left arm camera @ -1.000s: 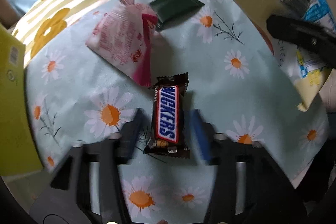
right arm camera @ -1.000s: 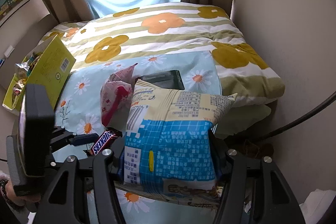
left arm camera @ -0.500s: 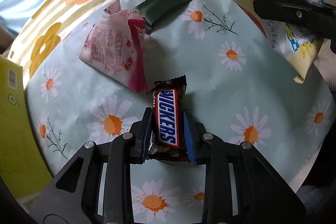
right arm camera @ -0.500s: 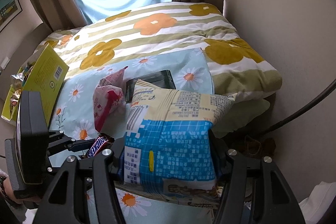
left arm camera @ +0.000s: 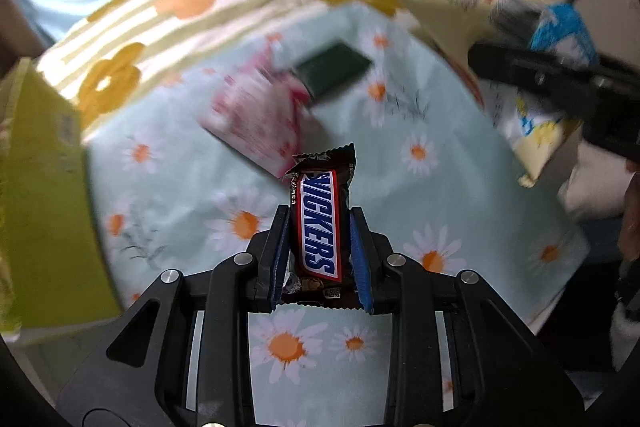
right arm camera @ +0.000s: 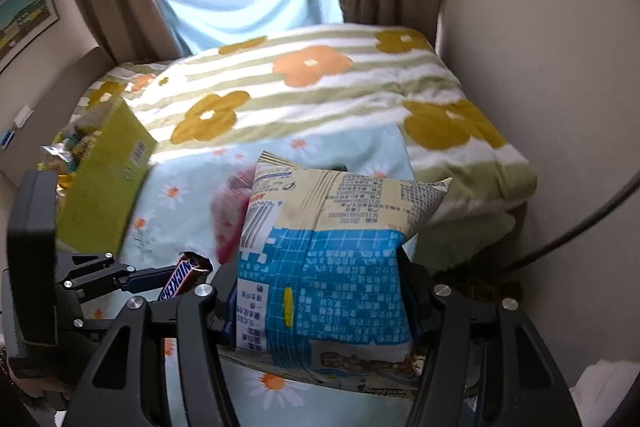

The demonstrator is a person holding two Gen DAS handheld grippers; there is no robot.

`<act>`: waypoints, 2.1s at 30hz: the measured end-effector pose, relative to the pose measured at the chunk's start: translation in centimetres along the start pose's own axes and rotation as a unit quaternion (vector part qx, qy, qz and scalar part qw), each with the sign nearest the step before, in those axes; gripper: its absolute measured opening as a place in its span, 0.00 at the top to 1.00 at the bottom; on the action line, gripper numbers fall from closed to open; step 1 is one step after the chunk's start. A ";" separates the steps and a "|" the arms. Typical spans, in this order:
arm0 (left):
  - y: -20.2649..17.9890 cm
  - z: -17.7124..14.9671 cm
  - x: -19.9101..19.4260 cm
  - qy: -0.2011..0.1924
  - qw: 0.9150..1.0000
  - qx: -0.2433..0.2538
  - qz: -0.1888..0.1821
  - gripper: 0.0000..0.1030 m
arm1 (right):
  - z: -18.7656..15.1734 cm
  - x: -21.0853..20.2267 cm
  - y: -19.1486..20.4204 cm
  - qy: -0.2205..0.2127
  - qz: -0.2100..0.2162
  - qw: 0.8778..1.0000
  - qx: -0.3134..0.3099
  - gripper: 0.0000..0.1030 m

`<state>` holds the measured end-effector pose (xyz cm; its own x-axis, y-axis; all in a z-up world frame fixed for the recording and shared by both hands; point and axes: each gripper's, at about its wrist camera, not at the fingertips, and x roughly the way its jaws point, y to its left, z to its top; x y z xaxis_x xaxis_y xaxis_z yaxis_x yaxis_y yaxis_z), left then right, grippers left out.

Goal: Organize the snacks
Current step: 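Carry the Snickers bar and blue-white bag toward the yellow box with both tools, then open the left tool to drop the Snickers while the right tool drops the blue-white bag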

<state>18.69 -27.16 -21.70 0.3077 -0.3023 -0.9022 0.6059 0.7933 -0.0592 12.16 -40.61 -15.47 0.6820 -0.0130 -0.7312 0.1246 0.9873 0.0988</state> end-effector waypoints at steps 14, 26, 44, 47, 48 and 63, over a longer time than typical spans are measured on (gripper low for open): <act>15.5 1.2 -14.3 -0.118 0.979 -0.139 0.088 0.75 | 8.5 -2.4 14.6 -0.031 0.095 0.987 -0.123 0.46; 32.8 -3.4 -15.1 -0.062 0.970 -0.173 0.162 0.75 | 11.7 4.0 30.0 -0.004 0.167 0.979 -0.119 0.45; 36.9 -7.6 -15.3 -0.055 0.979 -0.166 0.108 0.00 | 12.2 9.6 36.8 0.066 0.137 0.981 -0.116 0.45; 37.5 -8.3 -15.4 -0.050 0.978 -0.170 0.114 0.00 | 12.2 10.7 37.8 0.078 0.146 0.979 -0.116 0.45; 37.6 -8.5 -15.5 -0.049 0.977 -0.170 0.117 0.00 | 12.3 11.1 38.2 0.082 0.152 0.978 -0.115 0.44; 37.7 -8.7 -16.5 -0.058 0.972 -0.186 0.128 0.00 | 11.4 10.3 38.2 0.048 0.152 0.976 -0.147 0.00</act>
<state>30.08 12.36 -12.81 0.5075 -0.1108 -0.8545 0.1976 0.9802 -0.0097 32.17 -4.85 -11.50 0.5822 0.2878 -0.7604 -0.2947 0.9463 0.1326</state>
